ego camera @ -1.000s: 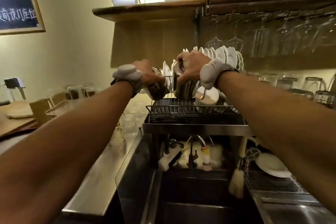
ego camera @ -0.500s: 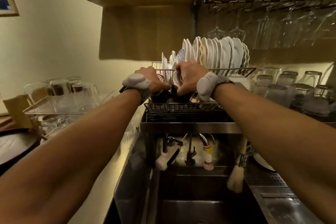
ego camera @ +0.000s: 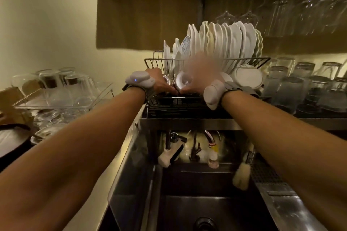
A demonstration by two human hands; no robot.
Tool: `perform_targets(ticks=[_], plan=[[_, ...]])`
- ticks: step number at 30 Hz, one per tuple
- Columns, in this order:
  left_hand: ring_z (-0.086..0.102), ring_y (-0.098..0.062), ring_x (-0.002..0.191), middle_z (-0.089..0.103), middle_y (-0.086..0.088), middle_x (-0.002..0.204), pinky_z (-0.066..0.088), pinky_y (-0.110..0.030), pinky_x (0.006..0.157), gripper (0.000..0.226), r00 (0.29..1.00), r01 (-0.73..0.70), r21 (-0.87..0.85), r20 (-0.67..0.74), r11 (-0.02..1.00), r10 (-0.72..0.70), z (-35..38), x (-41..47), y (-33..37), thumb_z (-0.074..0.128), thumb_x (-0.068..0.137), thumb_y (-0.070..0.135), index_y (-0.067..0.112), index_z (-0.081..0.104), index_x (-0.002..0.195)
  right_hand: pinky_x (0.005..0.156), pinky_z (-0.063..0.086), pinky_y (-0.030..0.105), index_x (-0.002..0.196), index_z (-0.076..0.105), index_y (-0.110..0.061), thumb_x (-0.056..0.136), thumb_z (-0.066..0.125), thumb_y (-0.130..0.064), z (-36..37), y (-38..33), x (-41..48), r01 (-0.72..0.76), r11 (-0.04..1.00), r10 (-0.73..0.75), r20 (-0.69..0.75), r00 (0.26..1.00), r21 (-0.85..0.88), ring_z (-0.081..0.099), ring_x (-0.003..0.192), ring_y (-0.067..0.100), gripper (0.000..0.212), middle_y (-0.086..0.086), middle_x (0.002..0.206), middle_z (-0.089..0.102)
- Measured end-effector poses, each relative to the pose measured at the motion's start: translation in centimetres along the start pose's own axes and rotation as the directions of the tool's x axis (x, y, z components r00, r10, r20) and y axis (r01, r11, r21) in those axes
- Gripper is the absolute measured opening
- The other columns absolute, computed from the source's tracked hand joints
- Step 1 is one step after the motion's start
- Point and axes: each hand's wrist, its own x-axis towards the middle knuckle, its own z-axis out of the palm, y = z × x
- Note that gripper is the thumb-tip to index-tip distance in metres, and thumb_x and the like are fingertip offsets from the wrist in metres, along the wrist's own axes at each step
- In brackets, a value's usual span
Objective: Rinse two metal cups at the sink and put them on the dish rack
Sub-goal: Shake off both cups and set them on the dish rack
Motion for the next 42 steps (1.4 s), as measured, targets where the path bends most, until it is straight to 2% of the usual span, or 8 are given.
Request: perform_targets(ticks=[4,8,11,16,19,23,30,42], plan=[[0.064,-0.022,0.073,0.068,-0.006,0.081,0.058,-0.037,0.08,0.037,0.996,-0.001,0.01,0.091,1.0,0.0,-0.5,-0.1,0.6,0.079,0.066,0.042,0.01,0.066,0.079,0.093,0.05,0.036,0.12,0.057,-0.018,0.06,0.086,-0.044,-0.2,0.1,0.0,0.006,1.0,-0.006,0.002,1.0,-0.013,0.058,0.104,0.027,0.072,0.007,0.127,0.039],[0.057,-0.017,0.061,0.066,-0.003,0.073,0.048,-0.027,0.058,0.036,1.0,-0.014,0.099,-0.001,0.995,0.014,-0.1,-0.6,0.6,0.073,0.065,0.05,0.015,0.064,0.071,0.091,0.049,0.039,0.126,0.053,-0.02,0.062,0.082,-0.047,0.1,0.3,-0.3,0.028,0.997,-0.027,0.006,1.0,-0.077,0.059,0.106,0.028,0.076,0.006,0.129,0.043],[0.056,-0.016,0.06,0.063,-0.001,0.07,0.041,-0.022,0.053,0.045,0.998,-0.014,0.135,-0.059,0.991,0.022,0.2,-1.0,0.2,0.071,0.062,0.062,0.018,0.059,0.066,0.093,0.046,0.038,0.13,0.051,-0.02,0.066,0.078,-0.049,0.4,0.6,-0.7,0.046,0.995,-0.044,0.023,0.999,-0.091,0.056,0.113,0.027,0.075,0.006,0.13,0.051],[0.06,-0.024,0.094,0.062,-0.002,0.111,0.053,-0.037,0.084,0.073,0.995,-0.078,0.02,-0.062,0.997,0.079,0.6,-1.2,0.0,0.076,0.06,0.053,0.017,0.051,0.119,0.091,0.046,0.039,0.119,0.054,-0.021,0.065,0.076,-0.053,0.4,0.8,-0.6,0.0,0.996,0.004,0.041,0.999,-0.087,0.059,0.105,0.025,0.067,0.003,0.115,0.062],[0.06,-0.024,0.1,0.062,-0.004,0.119,0.053,-0.036,0.087,0.08,0.992,-0.09,0.005,-0.091,0.996,0.09,0.7,-1.3,0.0,0.077,0.061,0.05,0.016,0.049,0.127,0.092,0.037,0.042,0.11,0.055,-0.02,0.07,0.072,-0.05,0.7,0.7,-0.4,-0.011,0.995,0.018,0.068,0.998,-0.104,0.059,0.101,0.024,0.053,0.0,0.107,0.063],[0.058,-0.027,0.111,0.058,-0.006,0.13,0.05,-0.037,0.093,0.086,0.992,-0.099,0.006,-0.072,0.995,0.099,0.7,-1.4,0.1,0.078,0.065,0.042,0.016,0.041,0.137,0.098,0.035,0.047,0.121,0.052,-0.021,0.071,0.07,-0.054,1.0,0.5,0.0,-0.049,0.994,0.056,0.077,0.995,-0.094,0.057,0.109,0.024,0.063,0.0,0.117,0.06],[0.06,-0.021,0.099,0.064,-0.002,0.117,0.044,-0.027,0.074,0.074,0.97,-0.111,-0.02,-0.22,0.994,0.104,0.9,-1.8,-0.2,0.08,0.06,0.045,0.018,0.054,0.124,0.1,0.036,0.049,0.133,0.045,-0.024,0.068,0.071,-0.06,1.3,0.8,-0.1,-0.083,0.99,0.091,0.071,0.993,-0.112,0.049,0.12,0.032,0.079,0.01,0.133,0.041],[0.057,-0.025,0.116,0.055,-0.003,0.136,0.044,-0.028,0.088,0.083,0.984,-0.126,-0.097,-0.135,0.987,0.112,0.7,-2.0,-0.3,0.077,0.069,0.043,0.018,0.04,0.14,0.103,0.032,0.052,0.135,0.042,-0.025,0.066,0.071,-0.064,1.4,0.6,0.0,-0.108,0.984,0.118,0.058,0.991,-0.144,0.044,0.125,0.032,0.085,0.01,0.133,0.043]])
